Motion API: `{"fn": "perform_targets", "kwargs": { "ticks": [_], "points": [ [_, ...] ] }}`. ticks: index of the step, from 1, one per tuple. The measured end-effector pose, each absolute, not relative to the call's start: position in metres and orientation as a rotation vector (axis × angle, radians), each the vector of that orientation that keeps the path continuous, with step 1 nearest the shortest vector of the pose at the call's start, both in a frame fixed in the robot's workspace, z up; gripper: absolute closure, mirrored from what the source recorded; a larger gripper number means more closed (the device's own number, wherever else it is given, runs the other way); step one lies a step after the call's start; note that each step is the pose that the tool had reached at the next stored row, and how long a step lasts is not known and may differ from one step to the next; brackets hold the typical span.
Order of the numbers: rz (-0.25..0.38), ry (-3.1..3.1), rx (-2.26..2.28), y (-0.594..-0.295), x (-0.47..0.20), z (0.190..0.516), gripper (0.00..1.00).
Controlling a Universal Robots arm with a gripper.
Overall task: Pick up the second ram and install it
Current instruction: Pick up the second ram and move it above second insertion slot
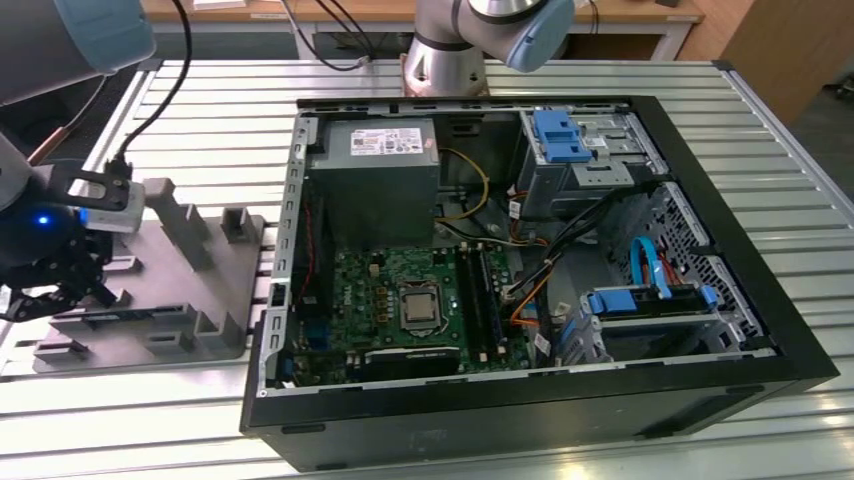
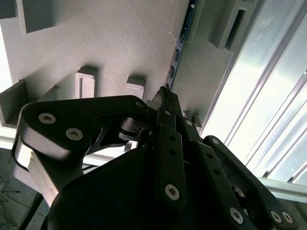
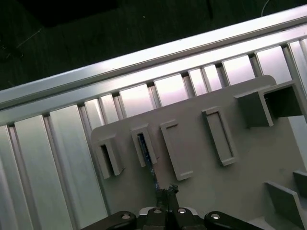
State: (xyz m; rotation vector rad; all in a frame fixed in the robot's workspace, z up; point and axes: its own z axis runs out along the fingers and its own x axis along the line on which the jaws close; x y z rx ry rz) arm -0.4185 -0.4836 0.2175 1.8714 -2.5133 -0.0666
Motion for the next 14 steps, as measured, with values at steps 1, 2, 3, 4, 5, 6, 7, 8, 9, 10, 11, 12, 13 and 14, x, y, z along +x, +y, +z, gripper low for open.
{"fn": "perform_targets", "kwargs": {
  "ticks": [1, 2, 3, 4, 5, 6, 7, 8, 9, 10, 11, 12, 13, 14],
  "points": [
    [-0.066, -2.499, 1.890, -0.4836, -0.4185, 0.2175, 0.90],
    [-0.066, -2.485, 1.908, -0.4836, -0.4185, 0.2175, 0.90],
    [-0.066, -2.470, 1.926, -0.4836, -0.4185, 0.2175, 0.90],
    [-0.066, -2.457, 1.943, -0.4836, -0.4185, 0.2175, 0.90],
    [-0.066, -2.443, 1.959, -0.4836, -0.4185, 0.2175, 0.90],
    [-0.066, -2.431, 1.975, -0.4836, -0.4185, 0.2175, 0.90],
    [-0.066, -2.418, 1.990, -0.4836, -0.4185, 0.2175, 0.90],
    [-0.066, -2.405, 2.005, -0.4836, -0.4185, 0.2175, 0.90],
    [-0.066, -2.392, 2.020, -0.4835, -0.4185, 0.2175, 0.90],
    [-0.066, -2.378, 2.036, -0.4836, -0.4185, 0.2175, 0.90],
    [-0.065, -2.364, 2.052, -0.4836, -0.4185, 0.2175, 0.90],
    [-0.065, -2.350, 2.068, -0.4836, -0.4185, 0.2175, 0.90],
    [-0.065, -2.336, 2.083, -0.4836, -0.4185, 0.2175, 0.90],
    [-0.065, -2.322, 2.098, -0.4836, -0.4185, 0.2175, 0.90]
  ]
}}
